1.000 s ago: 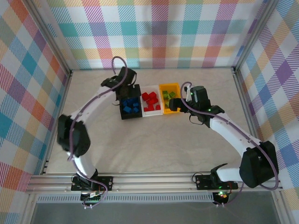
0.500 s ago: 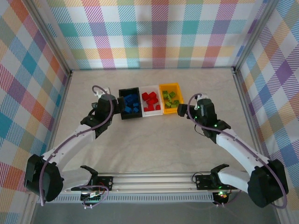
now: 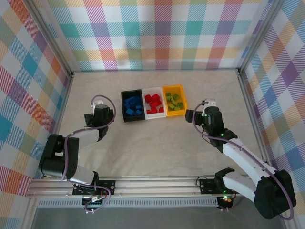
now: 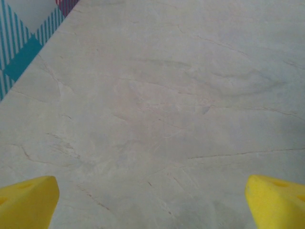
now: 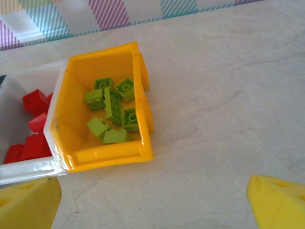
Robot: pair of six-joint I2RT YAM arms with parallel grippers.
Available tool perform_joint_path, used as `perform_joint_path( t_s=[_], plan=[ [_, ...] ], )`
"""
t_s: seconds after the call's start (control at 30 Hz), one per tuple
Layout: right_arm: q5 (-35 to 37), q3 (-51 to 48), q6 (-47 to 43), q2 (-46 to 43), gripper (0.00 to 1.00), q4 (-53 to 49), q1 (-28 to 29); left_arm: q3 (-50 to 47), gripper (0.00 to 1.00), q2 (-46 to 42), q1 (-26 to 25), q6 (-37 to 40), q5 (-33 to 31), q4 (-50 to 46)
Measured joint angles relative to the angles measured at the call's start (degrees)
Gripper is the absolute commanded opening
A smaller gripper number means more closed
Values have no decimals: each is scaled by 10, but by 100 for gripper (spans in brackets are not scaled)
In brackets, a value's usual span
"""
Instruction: Sort the legos into containers by color
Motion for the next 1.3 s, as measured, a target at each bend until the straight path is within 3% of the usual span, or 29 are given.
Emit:
perform_joint_path(
  t_s=[0.2,0.3,0.57,0.93,1.13,1.3],
  plan=[
    [0,-45,-21,-9,100,49,-22,-35,100,29,24,2,45,105],
    [2,-71,-42,-11,100,85,-34,-82,100,37,24,23,102,198],
    [8,-102,-112,16,100,189,-145,-97,100,49,27,27,127,247],
    [-55,-132,-167,297,100,447,-174,-97,100,49,27,27,127,264],
    [-95,-109,-161,304,100,454,-210,-97,100,49,27,27,127,267],
    [-85,-115,-149,303,100,478,-212,-97,100,49,27,27,127,267]
  ],
)
